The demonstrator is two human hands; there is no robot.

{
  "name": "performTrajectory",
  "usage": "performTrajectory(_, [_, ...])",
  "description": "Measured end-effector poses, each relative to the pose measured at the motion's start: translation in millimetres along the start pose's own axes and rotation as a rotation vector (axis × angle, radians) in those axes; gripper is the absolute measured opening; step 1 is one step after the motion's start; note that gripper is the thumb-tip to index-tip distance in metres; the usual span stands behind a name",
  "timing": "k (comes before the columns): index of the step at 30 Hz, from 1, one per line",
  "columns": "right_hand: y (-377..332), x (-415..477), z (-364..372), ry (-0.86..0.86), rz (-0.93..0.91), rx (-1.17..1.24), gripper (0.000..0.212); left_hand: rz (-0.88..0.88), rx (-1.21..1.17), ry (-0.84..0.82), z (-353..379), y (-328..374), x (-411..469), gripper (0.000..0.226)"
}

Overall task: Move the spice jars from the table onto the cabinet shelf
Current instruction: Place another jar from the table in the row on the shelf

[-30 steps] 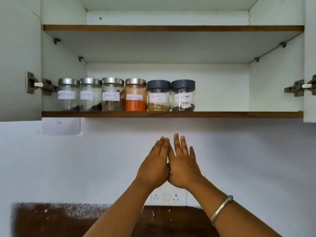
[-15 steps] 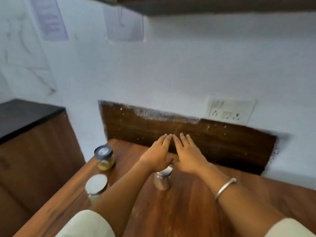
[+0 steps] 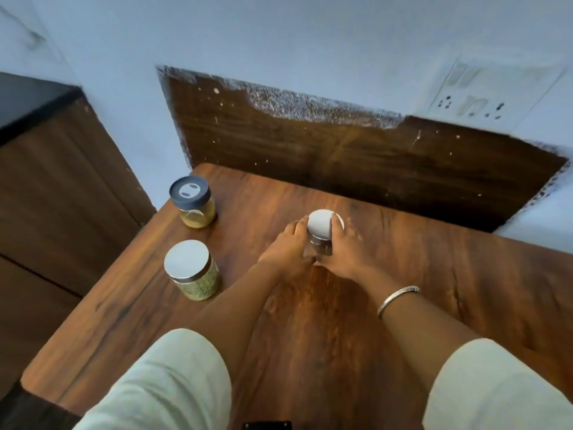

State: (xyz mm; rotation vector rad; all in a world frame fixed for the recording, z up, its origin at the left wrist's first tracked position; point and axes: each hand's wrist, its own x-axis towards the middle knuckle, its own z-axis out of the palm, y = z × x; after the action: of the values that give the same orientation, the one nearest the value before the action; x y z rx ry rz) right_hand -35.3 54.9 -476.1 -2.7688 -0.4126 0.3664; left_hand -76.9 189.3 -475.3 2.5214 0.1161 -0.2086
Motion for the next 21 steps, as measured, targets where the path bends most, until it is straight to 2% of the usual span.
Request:
performTrajectory(3, [4,7,10,0.008,0.020,0.051,0.096,-0.018,-0.077,-0.034,17,-5,8,0.087])
performTrajectory(6, [3,12,16,0.091,0.010,0.167,0.087,0.032,-0.137,-0.077,25,-8,14,0.096])
performTrajectory(11, [2,9,14,0.174,0.001,0.308,0.081,0.067,-0.199,-0.031,26,-9,15,0.098])
performTrajectory(16, [4,-8,-3,0.216,0.077,0.443,0.083,0.127,-0.306,0.042,21,1,8,0.102])
performTrajectory(21, [11,-27,-32,0.302,0.105,0.577,0.091,0.217,-0.373,0.121,20,25,-9,0.118])
